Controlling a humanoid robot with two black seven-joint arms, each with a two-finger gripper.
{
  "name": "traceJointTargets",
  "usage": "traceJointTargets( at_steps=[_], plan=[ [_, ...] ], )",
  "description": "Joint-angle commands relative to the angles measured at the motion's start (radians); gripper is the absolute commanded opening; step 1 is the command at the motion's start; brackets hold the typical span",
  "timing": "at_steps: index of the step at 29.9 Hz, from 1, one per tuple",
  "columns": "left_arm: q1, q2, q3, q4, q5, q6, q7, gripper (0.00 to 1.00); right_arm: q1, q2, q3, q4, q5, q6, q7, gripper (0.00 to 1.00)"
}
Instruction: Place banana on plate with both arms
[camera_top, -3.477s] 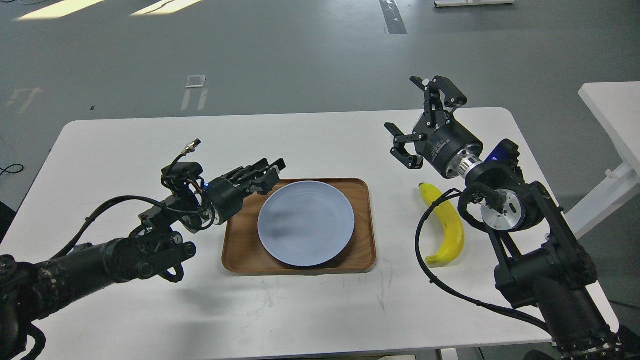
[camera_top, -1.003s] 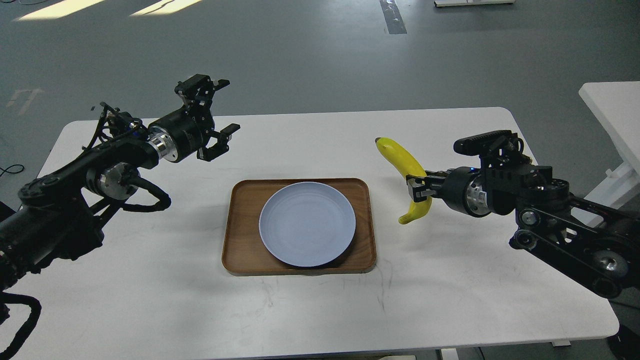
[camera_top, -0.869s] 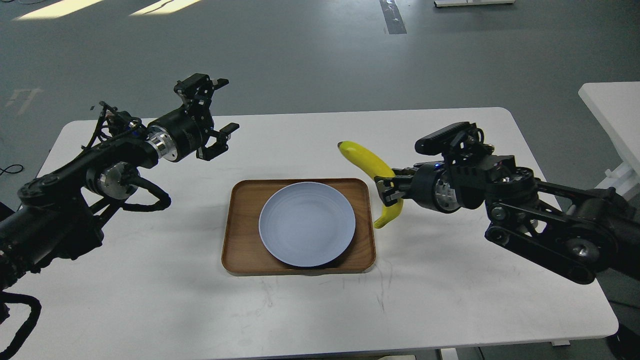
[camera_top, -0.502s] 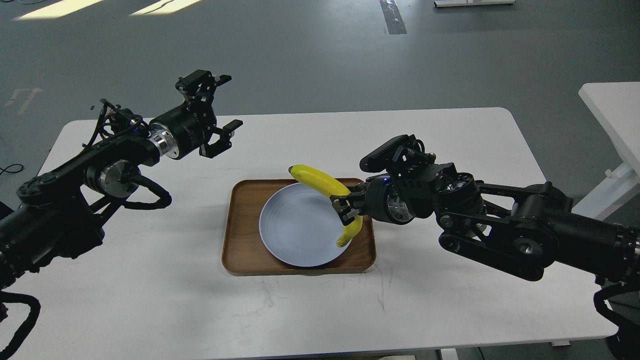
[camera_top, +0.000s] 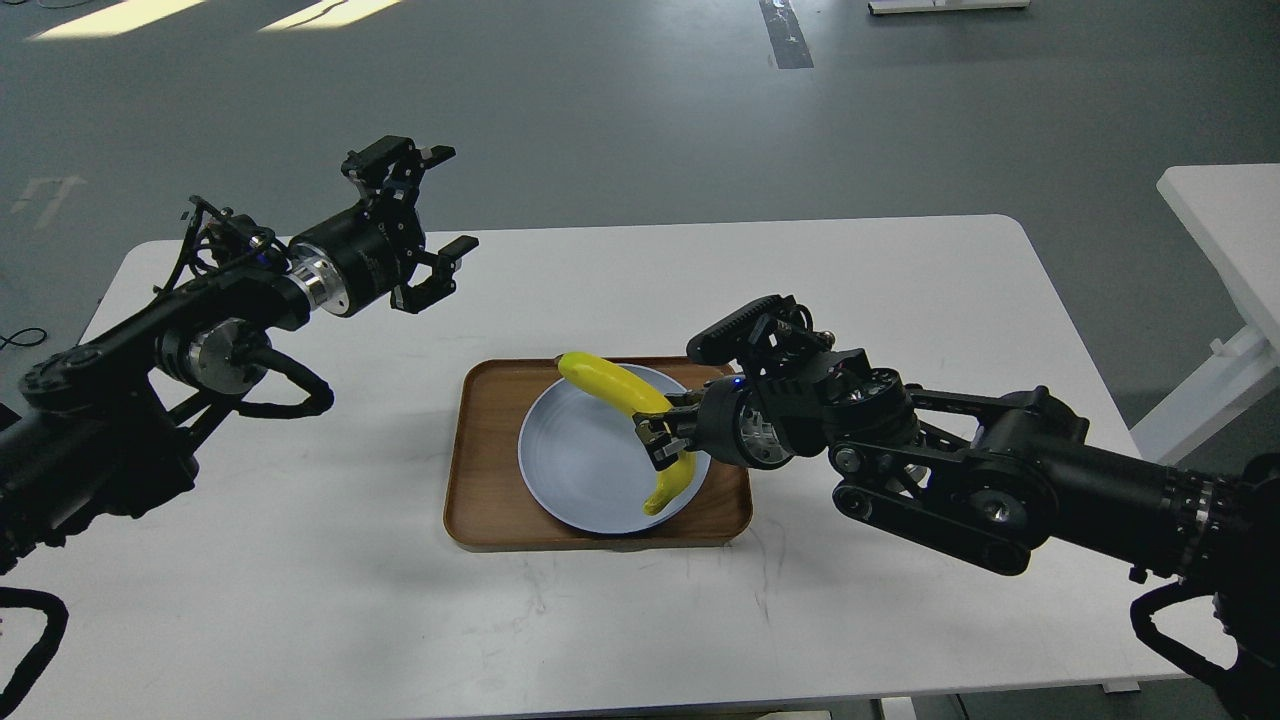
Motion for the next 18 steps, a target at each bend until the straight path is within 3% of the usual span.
traceJointTargets(
  at_steps=[1,2,12,18],
  plan=[
    [0.000,0.009,0.000,-0.006,0.000,0.000,0.000,0.98,-0.009,0.008,0.010,-0.001,0.003,-0.001,0.000,0.63],
    [0.003,0.009,0.000,-0.006,0.000,0.000,0.000,0.98,-0.016,0.008,0.013,0.001,0.011,-0.003,-0.002,1.00],
    [0.005,0.001,0.000,-0.008,0.001,0.000,0.002,0.98,-0.021,-0.001,0.030,0.010,0.083,-0.003,-0.008,1.00],
    [0.003,0.004,0.002,-0.008,0.003,-0.013,0.003,0.98,-0.024,-0.007,0.231,0.007,0.184,-0.013,-0.014,1.00]
  ],
)
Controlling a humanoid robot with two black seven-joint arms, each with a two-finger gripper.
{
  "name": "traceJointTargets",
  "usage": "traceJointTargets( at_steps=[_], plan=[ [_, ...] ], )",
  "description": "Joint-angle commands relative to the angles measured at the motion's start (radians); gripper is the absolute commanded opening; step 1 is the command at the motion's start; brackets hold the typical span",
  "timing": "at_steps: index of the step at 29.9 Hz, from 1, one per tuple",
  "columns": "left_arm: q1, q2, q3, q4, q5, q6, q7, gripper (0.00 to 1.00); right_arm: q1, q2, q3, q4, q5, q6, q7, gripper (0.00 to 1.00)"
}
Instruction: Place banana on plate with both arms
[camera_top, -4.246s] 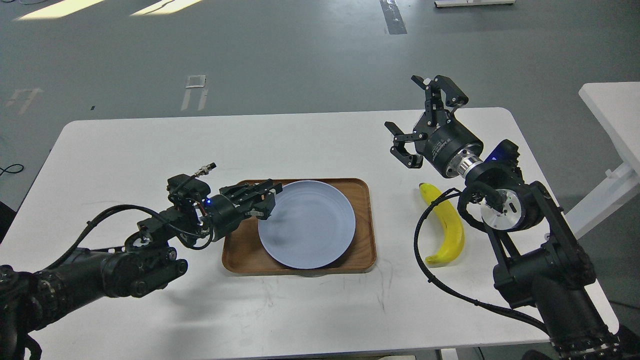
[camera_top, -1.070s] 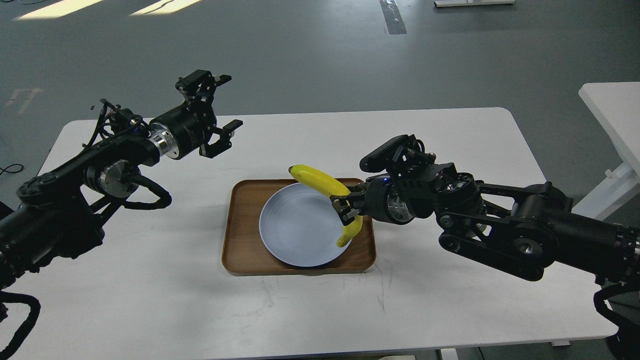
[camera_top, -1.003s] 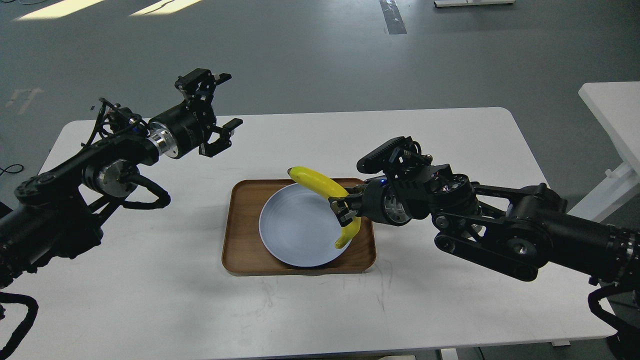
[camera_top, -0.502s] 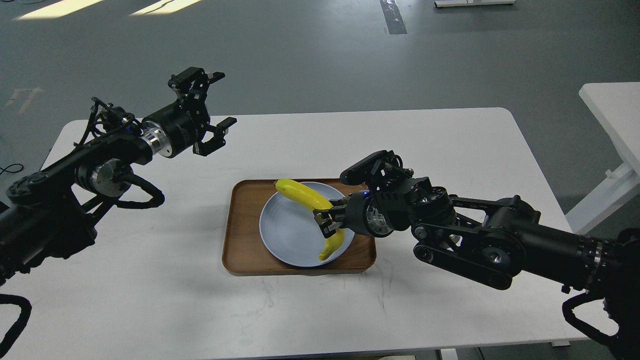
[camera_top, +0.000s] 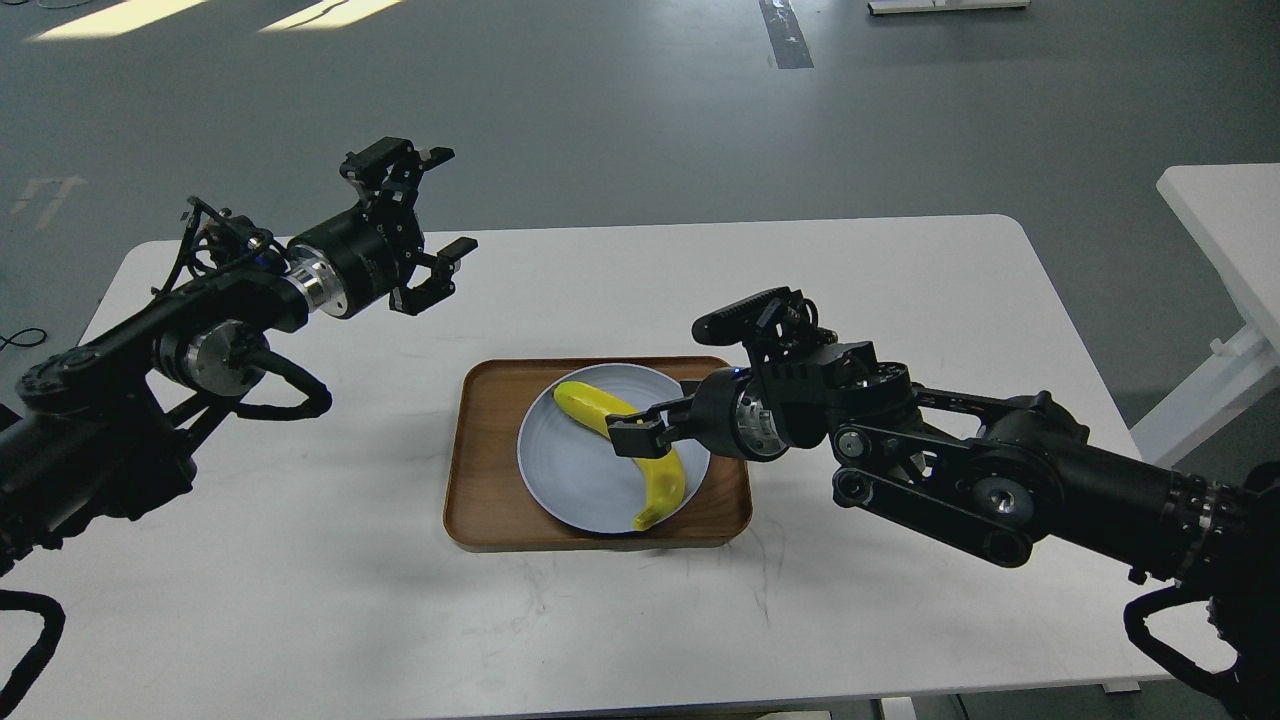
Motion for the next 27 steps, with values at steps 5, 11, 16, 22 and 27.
traceJointTargets(
  at_steps=[5,11,16,22,27],
  plan=[
    [-0.006,0.007,0.001,0.003,0.001,-0.009,0.001,0.98,-0.069,-0.003,0.346,-0.028,0.480,-0.121,-0.004,1.00],
    [0.003,0.002,-0.022,0.003,-0.019,-0.012,-0.007,0.98,-0.204,0.006,0.604,-0.062,0.861,-0.265,-0.001,1.00],
    [0.055,-0.001,-0.081,0.002,-0.119,-0.021,-0.004,0.98,-0.316,0.110,0.866,-0.120,0.945,-0.267,-0.004,1.00],
    [0.098,0.008,-0.087,0.002,-0.127,-0.072,-0.005,0.98,-0.345,0.161,0.974,-0.117,0.948,-0.276,0.001,1.00],
    [0.140,0.019,-0.163,-0.013,-0.125,-0.099,-0.005,0.98,-0.351,0.155,0.958,-0.125,0.942,-0.291,0.002,1.00]
  ],
)
